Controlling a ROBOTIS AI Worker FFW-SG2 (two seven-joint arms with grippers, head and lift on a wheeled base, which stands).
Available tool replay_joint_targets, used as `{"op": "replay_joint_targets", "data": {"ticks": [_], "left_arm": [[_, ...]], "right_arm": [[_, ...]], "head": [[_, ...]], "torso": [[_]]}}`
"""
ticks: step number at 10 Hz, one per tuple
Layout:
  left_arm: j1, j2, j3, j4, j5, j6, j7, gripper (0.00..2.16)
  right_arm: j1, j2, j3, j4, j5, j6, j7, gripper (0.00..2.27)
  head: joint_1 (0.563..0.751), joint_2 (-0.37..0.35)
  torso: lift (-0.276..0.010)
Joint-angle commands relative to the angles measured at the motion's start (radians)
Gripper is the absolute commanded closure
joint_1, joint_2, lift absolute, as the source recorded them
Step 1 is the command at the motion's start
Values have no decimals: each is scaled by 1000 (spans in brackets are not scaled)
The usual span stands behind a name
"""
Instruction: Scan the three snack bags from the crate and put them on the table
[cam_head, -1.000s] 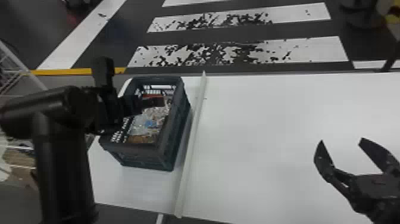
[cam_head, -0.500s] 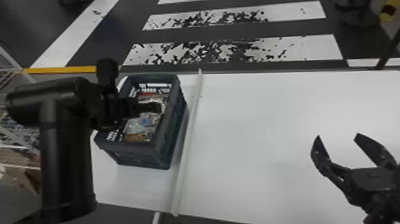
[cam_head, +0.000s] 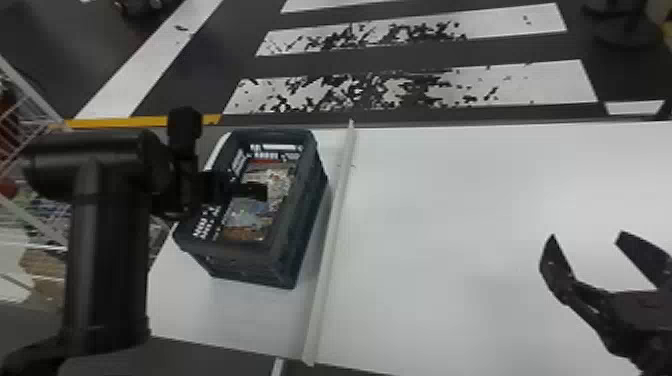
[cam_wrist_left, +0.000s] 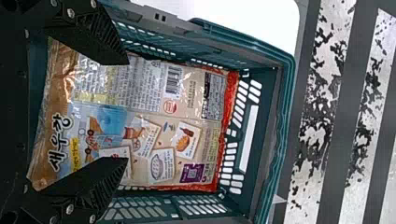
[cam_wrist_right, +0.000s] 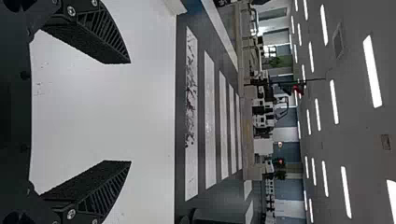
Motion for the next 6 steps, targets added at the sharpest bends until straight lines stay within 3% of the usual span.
{"op": "replay_joint_targets", "data": {"ticks": [1, 4, 6], "left_arm": [[-33, -6, -34, 30, -19, 3, -1, 157], [-64, -39, -72, 73, -65, -10, -6, 157], [-62, -42, -86, 106, -82, -25, -10, 157]], "right_arm": [[0, -3, 0, -4, 1, 0, -6, 124], [-14, -26, -3, 2, -7, -7, -10, 124], [-19, -31, -3, 4, -13, -10, -10, 124]], "head": [[695, 264], [695, 242], [695, 223]], "torso": [[-94], [-94], [-94]]}}
